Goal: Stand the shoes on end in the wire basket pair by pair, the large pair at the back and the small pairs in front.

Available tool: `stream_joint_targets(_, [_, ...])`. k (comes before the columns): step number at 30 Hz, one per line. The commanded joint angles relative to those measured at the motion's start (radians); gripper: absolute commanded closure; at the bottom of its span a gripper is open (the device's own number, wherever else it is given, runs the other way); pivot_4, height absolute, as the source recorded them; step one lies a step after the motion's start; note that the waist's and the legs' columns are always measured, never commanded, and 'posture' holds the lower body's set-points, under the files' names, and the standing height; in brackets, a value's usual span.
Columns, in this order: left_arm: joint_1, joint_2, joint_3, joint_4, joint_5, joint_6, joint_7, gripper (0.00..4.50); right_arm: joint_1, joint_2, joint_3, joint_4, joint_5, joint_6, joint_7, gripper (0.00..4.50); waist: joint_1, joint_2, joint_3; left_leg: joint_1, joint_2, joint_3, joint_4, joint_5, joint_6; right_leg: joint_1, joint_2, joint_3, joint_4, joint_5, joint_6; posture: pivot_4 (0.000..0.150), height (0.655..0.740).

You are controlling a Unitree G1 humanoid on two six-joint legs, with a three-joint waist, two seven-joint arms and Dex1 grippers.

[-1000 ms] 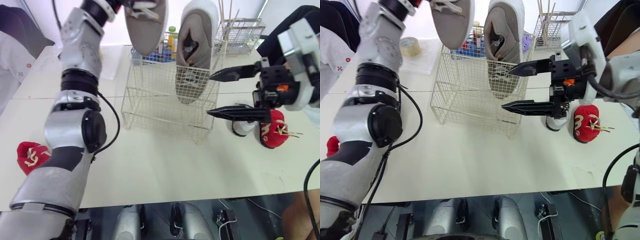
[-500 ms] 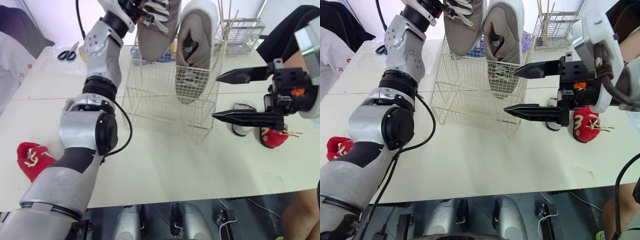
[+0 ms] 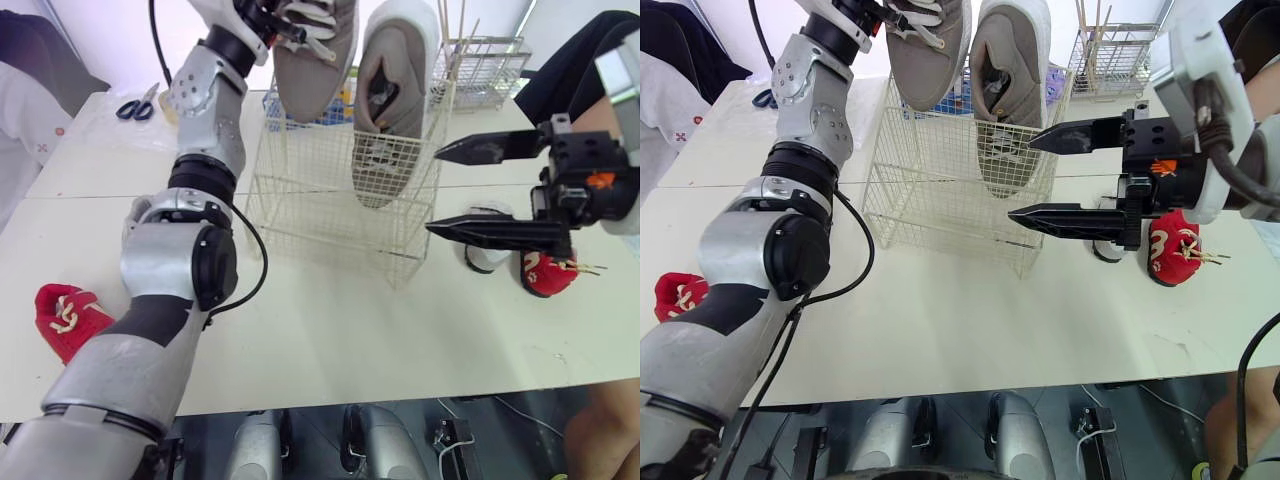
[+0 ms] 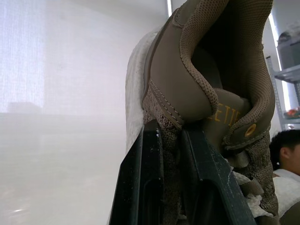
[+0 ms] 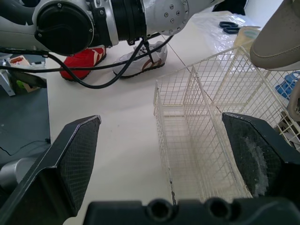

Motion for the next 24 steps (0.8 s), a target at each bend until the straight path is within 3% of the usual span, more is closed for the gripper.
stream_joint_targets(1, [-0.032, 0.001, 0.005, -0.017, 0.003, -0.048, 0.015, 4.09, -0.019, -0.023, -0.023, -0.005, 0.023, -0.011, -0.014, 0.00, 0.000, 0.000, 0.000, 0.000, 0.000, 0.000, 0.000, 0.000, 0.000, 0.000, 0.000, 0.000, 0.000, 0.000, 0.000, 0.150, 0.7400])
stream_joint_targets(16, [-0.082, -0.003, 0.000, 0.016, 0.027, -0.086, 0.038, 4.09, -0.023, -0.015, -0.010, -0.005, 0.054, -0.022, -0.048, 0.00, 0.000, 0.000, 0.000, 0.000, 0.000, 0.000, 0.000, 0.000, 0.000, 0.000, 0.000, 0.000, 0.000, 0.000, 0.000, 0.150, 0.7400])
stream_joint_targets(24, [0.052, -0.025, -0.041, 0.031, 0.092, -0.134, 0.069, 4.09, -0.013, -0.004, -0.019, -0.010, 0.078, -0.023, -0.074, 0.00, 0.000, 0.000, 0.000, 0.000, 0.000, 0.000, 0.000, 0.000, 0.000, 0.000, 0.000, 0.000, 0.000, 0.000, 0.000, 0.150, 0.7400])
